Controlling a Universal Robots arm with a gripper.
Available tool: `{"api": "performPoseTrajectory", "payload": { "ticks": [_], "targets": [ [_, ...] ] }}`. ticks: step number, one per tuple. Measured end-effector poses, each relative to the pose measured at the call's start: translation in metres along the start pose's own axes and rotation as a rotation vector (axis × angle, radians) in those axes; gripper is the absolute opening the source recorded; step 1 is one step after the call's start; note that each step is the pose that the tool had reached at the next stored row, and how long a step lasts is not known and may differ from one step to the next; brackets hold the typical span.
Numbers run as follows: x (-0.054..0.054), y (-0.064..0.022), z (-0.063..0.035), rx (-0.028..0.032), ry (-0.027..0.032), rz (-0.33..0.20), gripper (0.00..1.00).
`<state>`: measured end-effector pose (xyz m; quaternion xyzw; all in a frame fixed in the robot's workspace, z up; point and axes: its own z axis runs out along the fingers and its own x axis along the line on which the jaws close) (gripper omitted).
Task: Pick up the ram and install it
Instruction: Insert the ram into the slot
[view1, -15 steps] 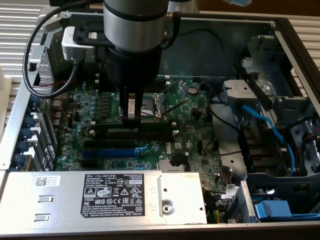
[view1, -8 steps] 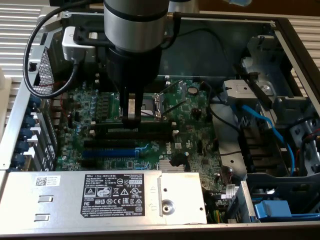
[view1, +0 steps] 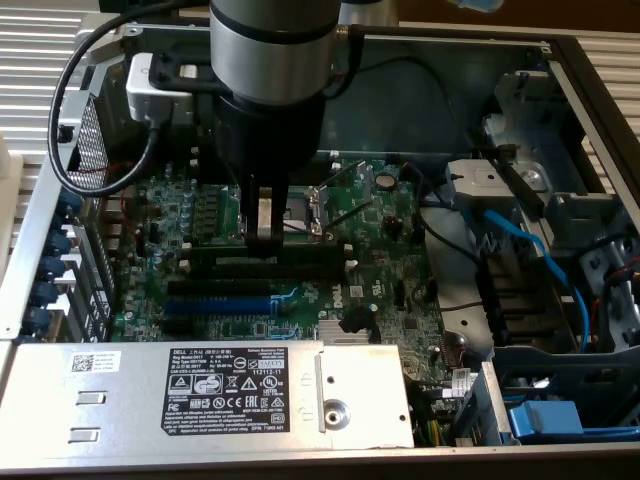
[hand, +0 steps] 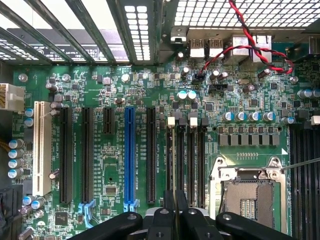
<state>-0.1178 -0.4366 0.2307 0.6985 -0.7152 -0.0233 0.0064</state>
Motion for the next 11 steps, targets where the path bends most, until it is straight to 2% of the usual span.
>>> {"api": "performPoseTrajectory", "payload": {
  "ticks": [7,11],
  "targets": [
    [0.0000,-0.0002,0.0011,-0.0033,0.0001,0.000,0.13],
    [0.0000,-0.0006,0.0013,-0.0080,0.0001,0.000,0.13]
  ]
}}
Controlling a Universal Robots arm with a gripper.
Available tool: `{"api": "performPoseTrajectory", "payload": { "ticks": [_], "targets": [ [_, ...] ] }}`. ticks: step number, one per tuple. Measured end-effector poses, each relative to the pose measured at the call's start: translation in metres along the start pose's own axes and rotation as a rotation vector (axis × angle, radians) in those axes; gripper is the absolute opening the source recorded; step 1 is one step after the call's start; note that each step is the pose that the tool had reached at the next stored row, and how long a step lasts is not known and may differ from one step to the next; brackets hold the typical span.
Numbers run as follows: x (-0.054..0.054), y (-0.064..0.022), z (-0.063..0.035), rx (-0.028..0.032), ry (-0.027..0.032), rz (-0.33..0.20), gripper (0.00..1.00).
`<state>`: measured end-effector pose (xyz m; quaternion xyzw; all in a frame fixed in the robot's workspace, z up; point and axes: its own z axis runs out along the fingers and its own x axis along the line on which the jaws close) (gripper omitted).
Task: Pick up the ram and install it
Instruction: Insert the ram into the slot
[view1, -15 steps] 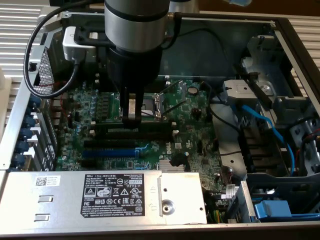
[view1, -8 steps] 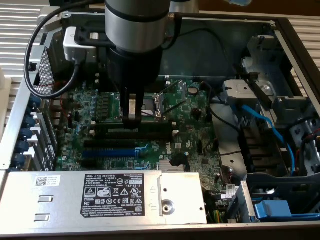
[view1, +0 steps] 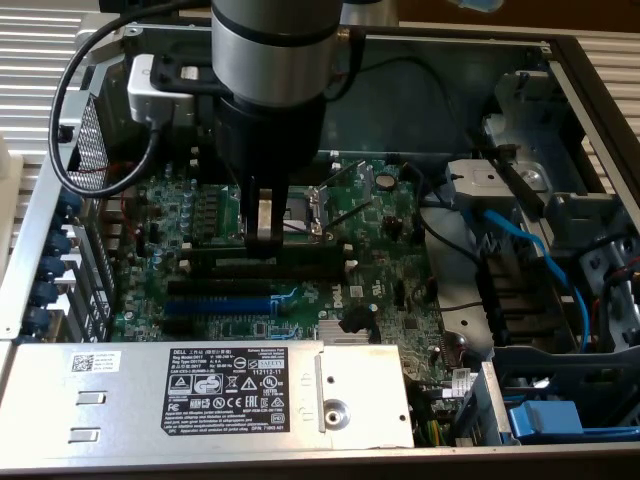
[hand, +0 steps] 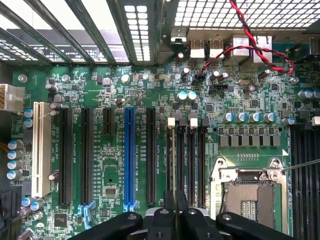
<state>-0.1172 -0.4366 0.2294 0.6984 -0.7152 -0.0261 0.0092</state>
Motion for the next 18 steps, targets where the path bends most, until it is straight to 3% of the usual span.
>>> {"api": "performPoseTrajectory", "payload": {
  "ticks": [4,14,18],
  "targets": [
    [0.0000,-0.0007,0.0000,-0.0057,0.0000,0.000,0.13],
    [0.0000,-0.0008,0.0000,-0.0071,0.0001,0.000,0.13],
    [0.0001,-0.0016,-0.0001,-0.0132,-0.0048,0.000,0.13]
  ]
}}
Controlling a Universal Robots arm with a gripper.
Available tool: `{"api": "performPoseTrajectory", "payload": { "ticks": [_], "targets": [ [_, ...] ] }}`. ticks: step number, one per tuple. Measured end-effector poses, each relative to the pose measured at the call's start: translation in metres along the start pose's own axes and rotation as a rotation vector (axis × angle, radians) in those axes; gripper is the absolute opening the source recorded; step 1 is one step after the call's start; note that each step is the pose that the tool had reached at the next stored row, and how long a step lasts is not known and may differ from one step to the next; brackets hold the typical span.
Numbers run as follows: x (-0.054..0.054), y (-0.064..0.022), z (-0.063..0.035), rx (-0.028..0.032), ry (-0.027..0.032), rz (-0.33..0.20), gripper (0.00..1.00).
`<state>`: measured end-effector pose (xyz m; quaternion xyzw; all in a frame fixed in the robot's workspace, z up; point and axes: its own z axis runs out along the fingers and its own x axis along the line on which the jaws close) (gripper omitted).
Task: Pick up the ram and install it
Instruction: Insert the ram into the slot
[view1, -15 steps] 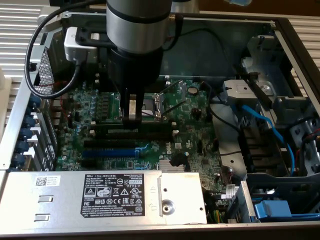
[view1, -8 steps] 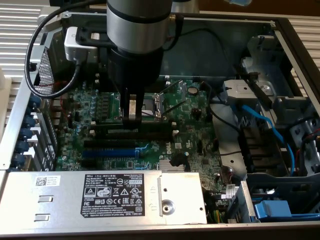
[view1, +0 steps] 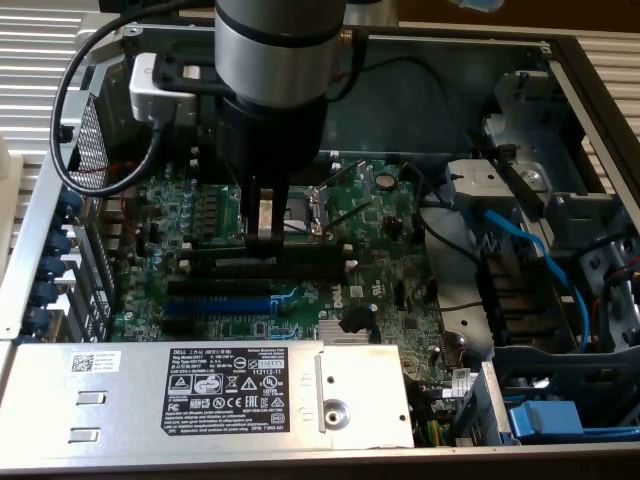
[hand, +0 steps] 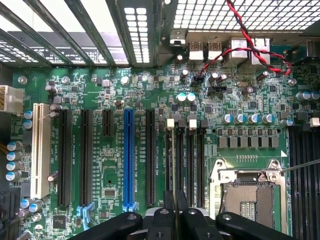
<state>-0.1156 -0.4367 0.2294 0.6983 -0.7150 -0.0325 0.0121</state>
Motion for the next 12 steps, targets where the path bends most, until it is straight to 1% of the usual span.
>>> {"api": "performPoseTrajectory", "payload": {
  "ticks": [3,12],
  "targets": [
    [0.0001,-0.0002,0.0000,-0.0010,-0.0010,0.000,0.13],
    [0.0002,-0.0002,0.0000,-0.0009,0.0000,0.000,0.13]
  ]
}}
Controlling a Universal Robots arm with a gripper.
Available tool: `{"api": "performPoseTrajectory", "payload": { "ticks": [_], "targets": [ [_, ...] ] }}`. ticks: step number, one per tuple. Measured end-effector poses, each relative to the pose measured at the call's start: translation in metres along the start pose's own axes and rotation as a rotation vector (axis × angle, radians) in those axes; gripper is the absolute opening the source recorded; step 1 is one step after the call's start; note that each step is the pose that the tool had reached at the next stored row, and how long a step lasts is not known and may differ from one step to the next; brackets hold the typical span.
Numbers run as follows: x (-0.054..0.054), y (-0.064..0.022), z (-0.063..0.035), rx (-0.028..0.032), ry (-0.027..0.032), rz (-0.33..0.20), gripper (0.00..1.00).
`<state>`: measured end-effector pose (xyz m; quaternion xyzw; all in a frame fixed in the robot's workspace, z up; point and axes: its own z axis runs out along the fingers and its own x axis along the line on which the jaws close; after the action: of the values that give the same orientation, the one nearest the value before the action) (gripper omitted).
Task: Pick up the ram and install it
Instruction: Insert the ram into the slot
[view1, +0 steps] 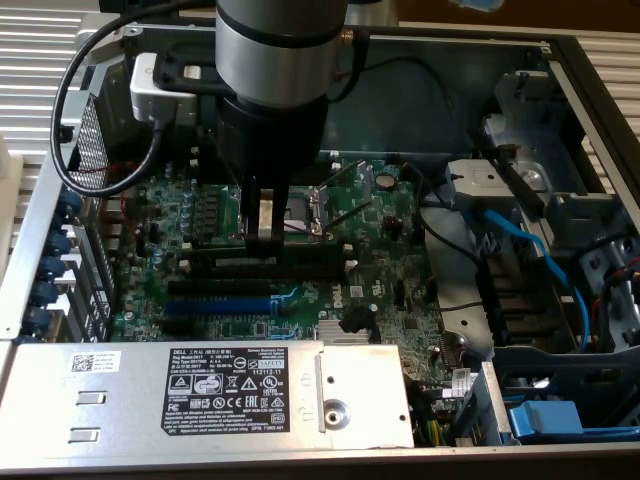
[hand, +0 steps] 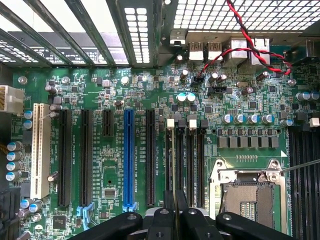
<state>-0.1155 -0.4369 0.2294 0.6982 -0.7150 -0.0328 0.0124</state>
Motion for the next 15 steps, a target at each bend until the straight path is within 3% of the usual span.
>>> {"api": "performPoseTrajectory", "payload": {
  "ticks": [10,11,13,14,15],
  "targets": [
    [0.0000,0.0000,0.0000,-0.0001,-0.0001,0.000,0.13],
    [0.0000,0.0000,0.0000,0.0000,-0.0001,0.000,0.21],
    [0.0000,0.0000,0.0000,0.0000,0.0000,0.000,0.21],
    [0.0000,0.0000,0.0000,0.0000,0.0000,0.000,0.27],
    [0.0000,0.0000,0.0000,0.0000,0.0000,0.000,0.27]
  ]
}}
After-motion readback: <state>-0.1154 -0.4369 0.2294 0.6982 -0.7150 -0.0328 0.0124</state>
